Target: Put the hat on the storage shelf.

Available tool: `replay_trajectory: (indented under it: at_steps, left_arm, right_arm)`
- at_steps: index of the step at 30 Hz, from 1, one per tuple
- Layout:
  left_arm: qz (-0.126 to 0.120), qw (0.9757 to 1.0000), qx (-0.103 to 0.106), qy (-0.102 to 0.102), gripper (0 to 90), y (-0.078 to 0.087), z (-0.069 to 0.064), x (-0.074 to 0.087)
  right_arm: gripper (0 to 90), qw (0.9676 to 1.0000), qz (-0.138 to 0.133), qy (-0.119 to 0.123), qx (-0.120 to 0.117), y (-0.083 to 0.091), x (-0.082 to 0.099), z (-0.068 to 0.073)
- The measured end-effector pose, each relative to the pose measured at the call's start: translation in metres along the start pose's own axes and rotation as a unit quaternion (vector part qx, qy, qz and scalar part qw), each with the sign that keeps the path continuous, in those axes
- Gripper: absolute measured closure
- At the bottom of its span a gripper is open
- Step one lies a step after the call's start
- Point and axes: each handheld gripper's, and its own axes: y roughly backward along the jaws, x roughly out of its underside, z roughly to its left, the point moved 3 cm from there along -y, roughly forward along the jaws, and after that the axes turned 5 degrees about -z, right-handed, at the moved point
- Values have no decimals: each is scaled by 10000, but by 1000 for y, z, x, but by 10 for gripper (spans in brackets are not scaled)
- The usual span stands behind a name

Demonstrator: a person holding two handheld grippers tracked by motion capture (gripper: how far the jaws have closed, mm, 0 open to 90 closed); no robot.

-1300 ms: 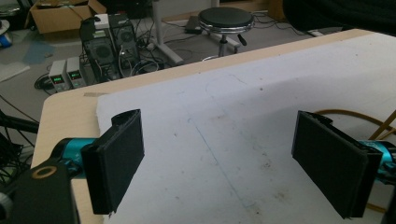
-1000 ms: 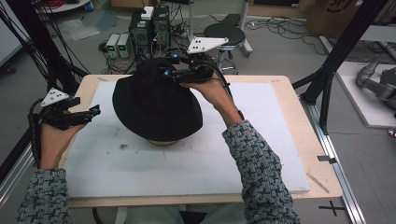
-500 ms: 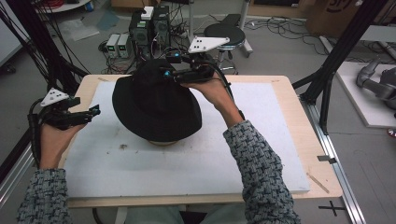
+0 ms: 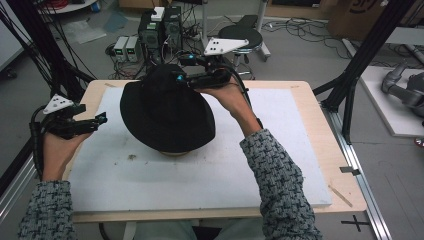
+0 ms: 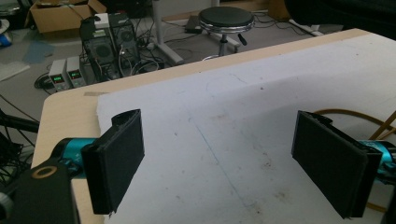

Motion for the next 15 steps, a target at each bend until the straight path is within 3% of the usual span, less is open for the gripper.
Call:
replay_trajectory:
  at_steps: [15]
  left_arm:
    - [-7, 10000, 10, -1, 173, 0, -1, 0]
  right_arm:
    - [336, 9996, -71, -16, 264, 25, -8, -5]
